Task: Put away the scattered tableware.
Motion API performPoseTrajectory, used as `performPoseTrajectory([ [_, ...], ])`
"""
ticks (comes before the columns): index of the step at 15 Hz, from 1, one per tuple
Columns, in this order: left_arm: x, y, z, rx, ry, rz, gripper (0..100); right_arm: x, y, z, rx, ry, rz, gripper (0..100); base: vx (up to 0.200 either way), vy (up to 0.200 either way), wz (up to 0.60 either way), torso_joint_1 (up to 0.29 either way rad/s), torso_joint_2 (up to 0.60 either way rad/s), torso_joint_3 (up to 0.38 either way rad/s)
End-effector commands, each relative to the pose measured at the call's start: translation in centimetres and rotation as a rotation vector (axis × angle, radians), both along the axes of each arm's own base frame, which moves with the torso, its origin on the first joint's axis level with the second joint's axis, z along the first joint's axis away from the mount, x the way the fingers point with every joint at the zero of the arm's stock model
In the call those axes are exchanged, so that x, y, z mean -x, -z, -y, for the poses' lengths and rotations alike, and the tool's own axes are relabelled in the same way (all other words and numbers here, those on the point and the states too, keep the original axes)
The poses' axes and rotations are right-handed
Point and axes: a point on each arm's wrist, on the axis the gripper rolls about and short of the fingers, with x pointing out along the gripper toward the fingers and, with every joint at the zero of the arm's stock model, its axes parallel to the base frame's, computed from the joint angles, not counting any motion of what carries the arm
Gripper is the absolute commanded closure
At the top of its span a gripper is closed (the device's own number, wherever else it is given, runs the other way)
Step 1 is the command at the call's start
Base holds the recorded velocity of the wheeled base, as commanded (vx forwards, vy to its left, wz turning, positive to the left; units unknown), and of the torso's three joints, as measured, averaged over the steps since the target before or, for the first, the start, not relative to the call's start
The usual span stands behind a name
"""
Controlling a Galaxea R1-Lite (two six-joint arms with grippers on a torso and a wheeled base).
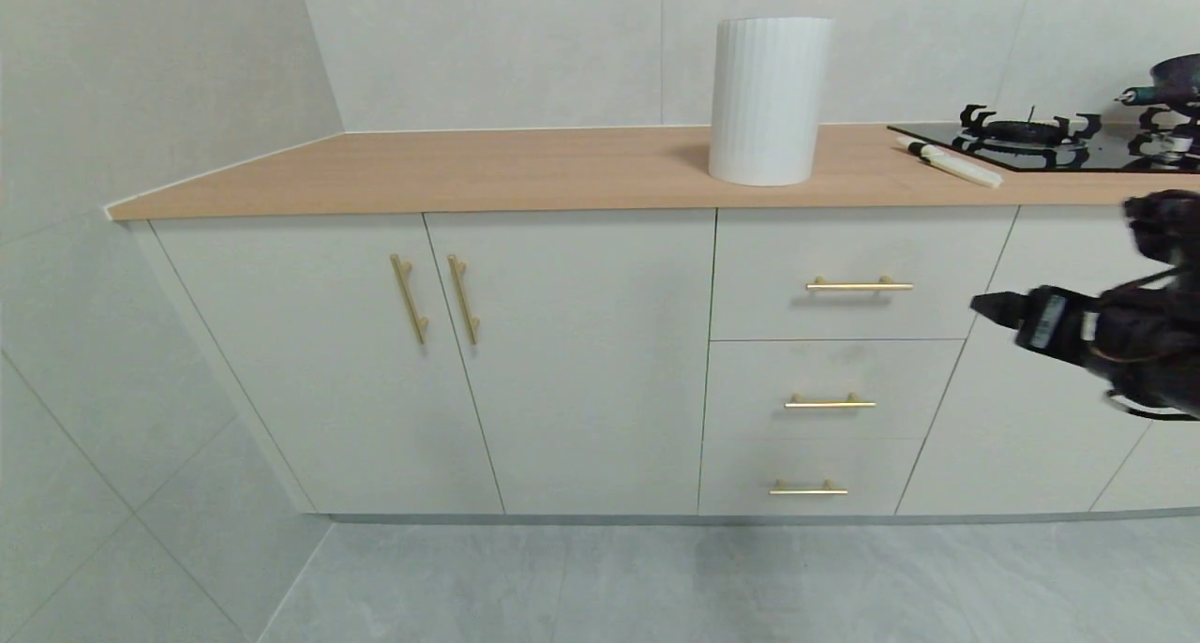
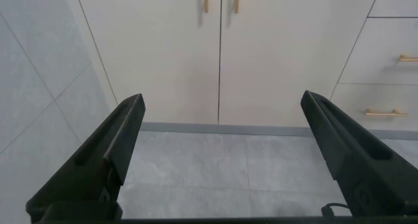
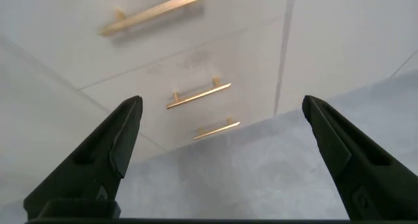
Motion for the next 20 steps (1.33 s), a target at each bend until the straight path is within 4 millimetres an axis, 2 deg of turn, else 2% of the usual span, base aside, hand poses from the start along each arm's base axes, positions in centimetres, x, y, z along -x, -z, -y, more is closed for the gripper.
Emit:
performPoseTrajectory([
  [1, 0.0, 0.0, 0.0, 0.0, 0.0, 0.0, 0, 15.4, -0.6, 2.9, 0.159, -0.01, 0.229, 0, 0.0, 0.0, 0.0, 0.0, 0.0, 0.0],
  [2, 0.0, 0.0, 0.0, 0.0, 0.0, 0.0, 0, 17.5, 0.3, 3.4, 0.218, 0.012, 0.243, 0, 0.0, 0.0, 0.0, 0.0, 0.0, 0.0],
  [3, 0.0, 0.0, 0.0, 0.0, 0.0, 0.0, 0, 20.4, 1.2, 3.9, 0.295, 0.02, 0.284, 0, 0.0, 0.0, 0.0, 0.0, 0.0, 0.0],
  [4, 0.0, 0.0, 0.0, 0.0, 0.0, 0.0, 0, 22.5, 2.1, 4.2, 0.335, 0.026, 0.308, 0, 0.0, 0.0, 0.0, 0.0, 0.0, 0.0],
  [5, 0.0, 0.0, 0.0, 0.0, 0.0, 0.0, 0, 23.7, 2.7, 4.4, 0.358, 0.04, 0.312, 0, 0.0, 0.0, 0.0, 0.0, 0.0, 0.0],
  [6, 0.0, 0.0, 0.0, 0.0, 0.0, 0.0, 0, 26.3, 4.3, 4.6, 0.403, 0.087, 0.31, 0, 0.0, 0.0, 0.0, 0.0, 0.0, 0.0],
  [7, 0.0, 0.0, 0.0, 0.0, 0.0, 0.0, 0, 27.8, 5.4, 4.6, 0.414, 0.115, 0.309, 0, 0.0, 0.0, 0.0, 0.0, 0.0, 0.0],
  [9, 0.0, 0.0, 0.0, 0.0, 0.0, 0.0, 0, 29.6, 7.1, 4.6, 0.436, 0.146, 0.315, 0, 0.0, 0.0, 0.0, 0.0, 0.0, 0.0],
  [10, 0.0, 0.0, 0.0, 0.0, 0.0, 0.0, 0, 30.2, 7.6, 4.5, 0.445, 0.166, 0.322, 0, 0.0, 0.0, 0.0, 0.0, 0.0, 0.0],
  [11, 0.0, 0.0, 0.0, 0.0, 0.0, 0.0, 0, 29.8, 8.3, 4.5, 0.437, 0.177, 0.295, 0, 0.0, 0.0, 0.0, 0.0, 0.0, 0.0],
  [14, 0.0, 0.0, 0.0, 0.0, 0.0, 0.0, 0, 27.9, 11.1, 4.4, 0.374, 0.14, 0.293, 0, 0.0, 0.0, 0.0, 0.0, 0.0, 0.0],
  [15, 0.0, 0.0, 0.0, 0.0, 0.0, 0.0, 0, 27.0, 12.8, 4.2, 0.362, 0.056, 0.313, 0, 0.0, 0.0, 0.0, 0.0, 0.0, 0.0],
  [18, 0.0, 0.0, 0.0, 0.0, 0.0, 0.0, 0, 26.6, 13.4, 3.9, 0.301, -0.082, 0.342, 0, 0.0, 0.0, 0.0, 0.0, 0.0, 0.0],
  [20, 0.0, 0.0, 0.0, 0.0, 0.0, 0.0, 0, 26.6, 14.1, 3.7, 0.287, -0.169, 0.286, 0, 0.0, 0.0, 0.0, 0.0, 0.0, 0.0],
])
